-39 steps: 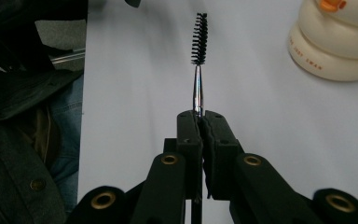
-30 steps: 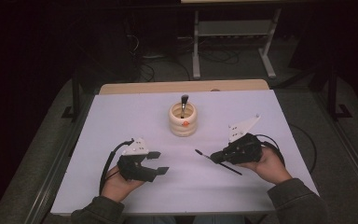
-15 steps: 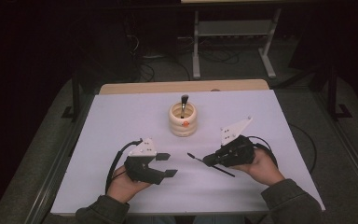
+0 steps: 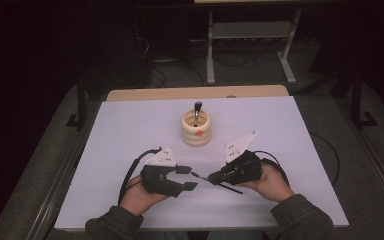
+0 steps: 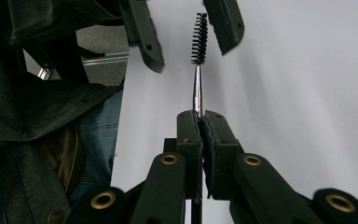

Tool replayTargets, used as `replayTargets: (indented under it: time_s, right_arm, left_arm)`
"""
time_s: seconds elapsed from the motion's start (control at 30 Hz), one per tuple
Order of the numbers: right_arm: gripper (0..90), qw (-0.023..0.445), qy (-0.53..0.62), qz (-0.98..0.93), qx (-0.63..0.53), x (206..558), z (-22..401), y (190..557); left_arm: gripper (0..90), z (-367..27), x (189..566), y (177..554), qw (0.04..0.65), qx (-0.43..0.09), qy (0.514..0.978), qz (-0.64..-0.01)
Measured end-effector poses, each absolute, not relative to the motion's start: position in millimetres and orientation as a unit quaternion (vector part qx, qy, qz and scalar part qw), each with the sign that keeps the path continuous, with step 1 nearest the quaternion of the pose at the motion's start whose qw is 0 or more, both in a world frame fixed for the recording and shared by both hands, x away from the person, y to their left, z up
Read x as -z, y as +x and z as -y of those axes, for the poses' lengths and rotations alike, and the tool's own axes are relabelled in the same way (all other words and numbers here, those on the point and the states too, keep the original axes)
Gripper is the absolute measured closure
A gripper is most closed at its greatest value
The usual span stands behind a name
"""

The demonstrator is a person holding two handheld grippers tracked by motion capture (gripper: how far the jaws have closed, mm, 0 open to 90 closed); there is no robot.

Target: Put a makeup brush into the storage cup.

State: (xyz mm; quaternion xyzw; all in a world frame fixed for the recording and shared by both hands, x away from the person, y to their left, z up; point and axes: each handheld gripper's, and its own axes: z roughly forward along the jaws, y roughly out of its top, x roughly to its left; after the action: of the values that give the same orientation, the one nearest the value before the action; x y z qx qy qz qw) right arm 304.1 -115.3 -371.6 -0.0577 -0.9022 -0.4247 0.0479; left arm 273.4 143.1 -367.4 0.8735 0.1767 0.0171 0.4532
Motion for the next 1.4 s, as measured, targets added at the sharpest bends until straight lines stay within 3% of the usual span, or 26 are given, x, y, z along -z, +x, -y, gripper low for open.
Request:
replayTargets:
  time_s: [0.13,0.5,1.4]
  right_arm:
    - [85.1,0.051,-0.052,0.903,0.424,373.8,109.3,301.6]
    - [85.1,0.045,-0.032,0.906,0.42,374.1,100.1,297.1]
    - [83.7,0.025,-0.009,0.905,0.424,370.3,93.7,292.3]
  left_arm:
    - [52.0,-138.4,366.6,273.1,0.451,-0.008,0.876,-0.17]
    - [76.0,-138.8,366.4,276.2,0.455,0.023,0.876,-0.154]
    - [86.4,-142.7,360.2,281.5,0.444,0.066,0.882,-0.145]
